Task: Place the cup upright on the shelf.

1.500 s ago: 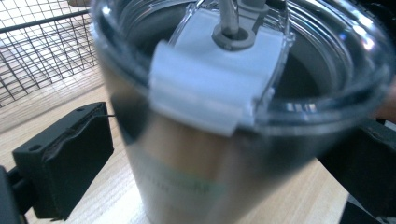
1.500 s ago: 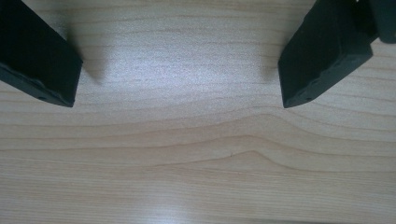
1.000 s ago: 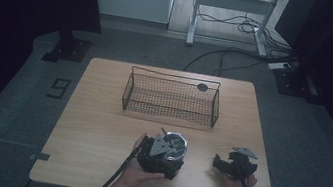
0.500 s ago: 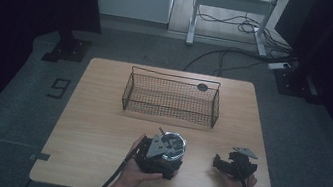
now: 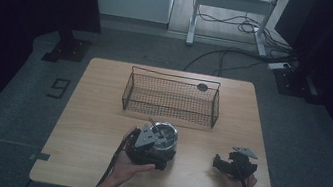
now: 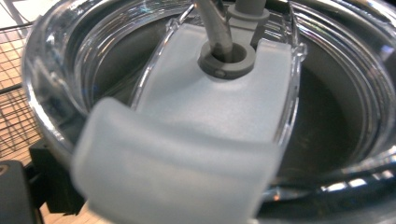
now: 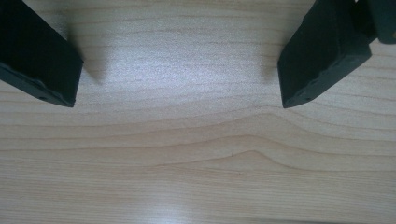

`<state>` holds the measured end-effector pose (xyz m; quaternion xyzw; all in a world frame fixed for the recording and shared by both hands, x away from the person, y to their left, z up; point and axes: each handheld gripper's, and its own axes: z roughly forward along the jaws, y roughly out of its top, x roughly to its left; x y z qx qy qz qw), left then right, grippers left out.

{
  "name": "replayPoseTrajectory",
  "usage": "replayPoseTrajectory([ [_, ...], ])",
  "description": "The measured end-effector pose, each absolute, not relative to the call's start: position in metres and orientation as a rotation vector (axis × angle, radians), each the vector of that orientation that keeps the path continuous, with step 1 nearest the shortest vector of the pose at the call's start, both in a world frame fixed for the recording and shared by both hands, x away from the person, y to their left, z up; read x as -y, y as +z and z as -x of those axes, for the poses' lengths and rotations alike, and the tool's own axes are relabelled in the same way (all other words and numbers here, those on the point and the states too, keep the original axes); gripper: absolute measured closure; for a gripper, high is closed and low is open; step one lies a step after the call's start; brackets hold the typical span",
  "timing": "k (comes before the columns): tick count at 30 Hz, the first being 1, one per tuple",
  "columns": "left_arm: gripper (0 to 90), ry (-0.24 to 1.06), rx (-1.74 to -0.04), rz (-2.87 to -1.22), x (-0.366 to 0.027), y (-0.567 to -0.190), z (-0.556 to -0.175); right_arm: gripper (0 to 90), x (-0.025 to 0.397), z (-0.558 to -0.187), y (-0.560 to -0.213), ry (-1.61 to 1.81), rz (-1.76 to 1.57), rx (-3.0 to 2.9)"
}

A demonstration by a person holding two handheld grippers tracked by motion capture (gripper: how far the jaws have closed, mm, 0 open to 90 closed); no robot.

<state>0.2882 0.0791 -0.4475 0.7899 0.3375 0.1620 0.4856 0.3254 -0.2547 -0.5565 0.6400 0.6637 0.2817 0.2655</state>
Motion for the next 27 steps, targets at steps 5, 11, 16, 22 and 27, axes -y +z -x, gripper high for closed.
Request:
replayPoseTrajectory([
  [5, 4.0, 0.386, -0.837, -1.908, -0.085, -0.441, -0.292, 0.0, 0.255, -0.325, -0.556, 0.761, -1.729, -1.79],
  [11, 4.0, 0.397, -0.844, -1.901, -0.089, -0.43, -0.297, 0.2, 0.255, -0.325, -0.556, 0.762, -1.727, -1.79],
  [16, 3.9, 0.408, -0.842, -1.89, -0.091, -0.42, -0.302, 0.3, 0.255, -0.325, -0.556, 0.761, -1.724, -1.791],
  [22, 4.0, 0.432, -0.84, -1.891, -0.093, -0.409, -0.31, 0.4, 0.255, -0.325, -0.556, 0.762, -1.729, -1.787],
  [27, 4.0, 0.429, -0.856, -1.878, -0.095, -0.405, -0.317, 0.6, 0.255, -0.325, -0.556, 0.762, -1.724, -1.788],
])
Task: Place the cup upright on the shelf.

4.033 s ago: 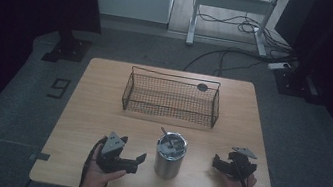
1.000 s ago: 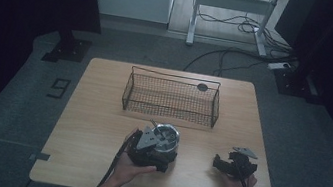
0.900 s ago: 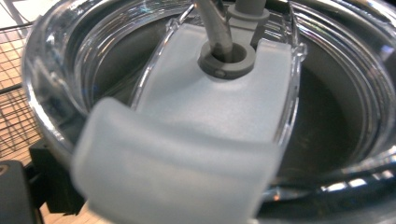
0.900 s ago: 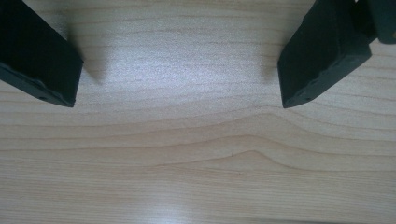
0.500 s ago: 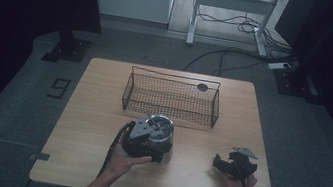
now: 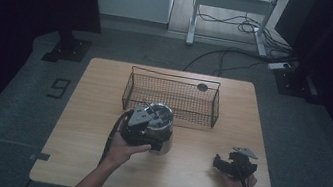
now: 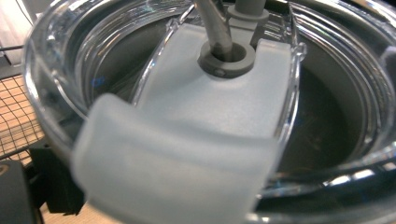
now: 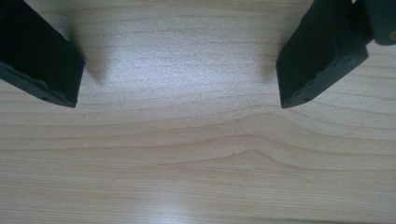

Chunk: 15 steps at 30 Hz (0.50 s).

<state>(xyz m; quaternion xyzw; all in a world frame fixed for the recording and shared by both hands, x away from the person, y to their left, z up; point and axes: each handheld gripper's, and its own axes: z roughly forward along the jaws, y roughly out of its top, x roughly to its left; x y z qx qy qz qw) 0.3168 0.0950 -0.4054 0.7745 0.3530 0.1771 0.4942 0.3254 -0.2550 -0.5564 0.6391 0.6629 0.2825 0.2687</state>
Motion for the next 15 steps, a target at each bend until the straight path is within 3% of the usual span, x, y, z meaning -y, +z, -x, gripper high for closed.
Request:
replayPoseTrajectory([
  [15, 4.0, 0.447, -0.873, -1.876, -0.089, -0.399, -0.332, 0.8, 0.255, -0.325, -0.556, 0.761, -1.726, -1.786],
])
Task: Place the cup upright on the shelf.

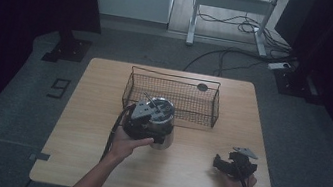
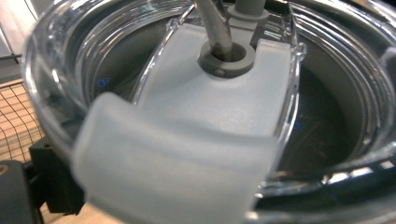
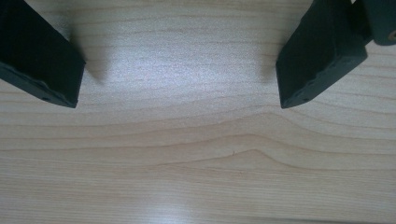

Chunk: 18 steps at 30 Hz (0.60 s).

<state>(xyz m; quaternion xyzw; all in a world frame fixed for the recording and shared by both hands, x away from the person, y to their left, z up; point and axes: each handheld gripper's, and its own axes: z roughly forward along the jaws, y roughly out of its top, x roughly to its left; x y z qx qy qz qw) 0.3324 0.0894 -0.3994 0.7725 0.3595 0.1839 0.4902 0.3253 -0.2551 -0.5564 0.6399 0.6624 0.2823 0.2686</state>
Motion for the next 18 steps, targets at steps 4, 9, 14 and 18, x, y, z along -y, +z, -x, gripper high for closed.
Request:
replayPoseTrajectory([
  [4, 4.0, 0.452, -0.875, -1.872, -0.087, -0.396, -0.339, 0.9, 0.255, -0.325, -0.556, 0.761, -1.724, -1.789],
  [9, 4.0, 0.467, -0.883, -1.867, -0.084, -0.393, -0.345, 1.1, 0.255, -0.325, -0.556, 0.762, -1.722, -1.789],
  [14, 4.0, 0.477, -0.9, -1.867, -0.08, -0.392, -0.351, 1.2, 0.255, -0.325, -0.556, 0.762, -1.722, -1.79],
  [18, 4.0, 0.486, -0.913, -1.859, -0.078, -0.392, -0.357, 1.2, 0.255, -0.326, -0.556, 0.763, -1.725, -1.795],
])
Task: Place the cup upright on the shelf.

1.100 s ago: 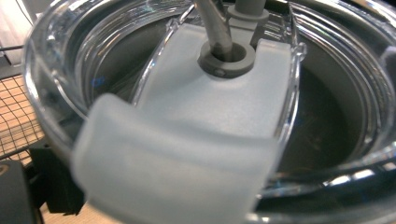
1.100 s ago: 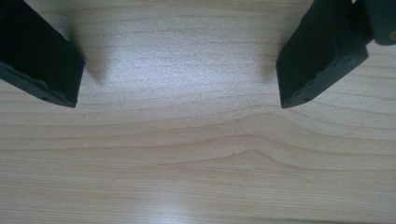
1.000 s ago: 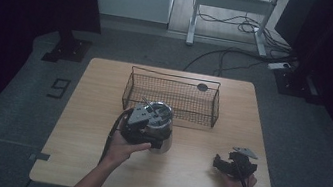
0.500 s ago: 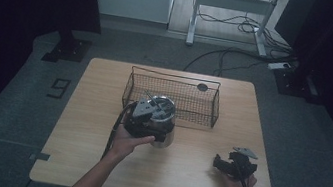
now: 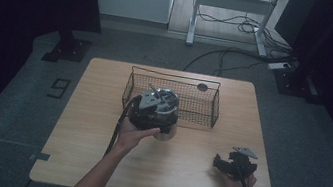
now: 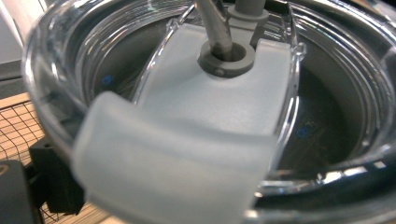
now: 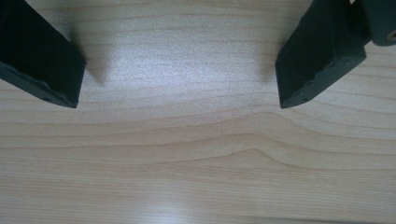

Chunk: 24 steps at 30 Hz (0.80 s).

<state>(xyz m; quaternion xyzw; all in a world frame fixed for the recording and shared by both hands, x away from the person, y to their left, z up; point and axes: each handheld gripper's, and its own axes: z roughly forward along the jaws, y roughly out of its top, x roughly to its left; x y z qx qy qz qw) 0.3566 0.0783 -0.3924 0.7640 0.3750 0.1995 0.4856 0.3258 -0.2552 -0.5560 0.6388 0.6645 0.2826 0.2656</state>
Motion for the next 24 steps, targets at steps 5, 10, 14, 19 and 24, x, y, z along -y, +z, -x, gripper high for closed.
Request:
replayPoseTrajectory([
  [5, 4.0, 0.477, -0.94, -1.837, -0.078, -0.393, -0.362, 1.3, 0.255, -0.326, -0.556, 0.764, -1.719, -1.797],
  [10, 4.0, 0.495, -0.953, -1.831, -0.078, -0.39, -0.366, 1.5, 0.255, -0.327, -0.556, 0.766, -1.719, -1.798],
  [14, 4.0, 0.489, -0.957, -1.815, -0.078, -0.387, -0.372, 1.7, 0.255, -0.327, -0.556, 0.767, -1.722, -1.798],
  [19, 4.0, 0.485, -0.965, -1.795, -0.077, -0.386, -0.382, 1.8, 0.255, -0.328, -0.556, 0.768, -1.719, -1.8],
  [24, 4.0, 0.481, -0.968, -1.788, -0.074, -0.385, -0.392, 1.9, 0.254, -0.327, -0.556, 0.768, -1.72, -1.799],
])
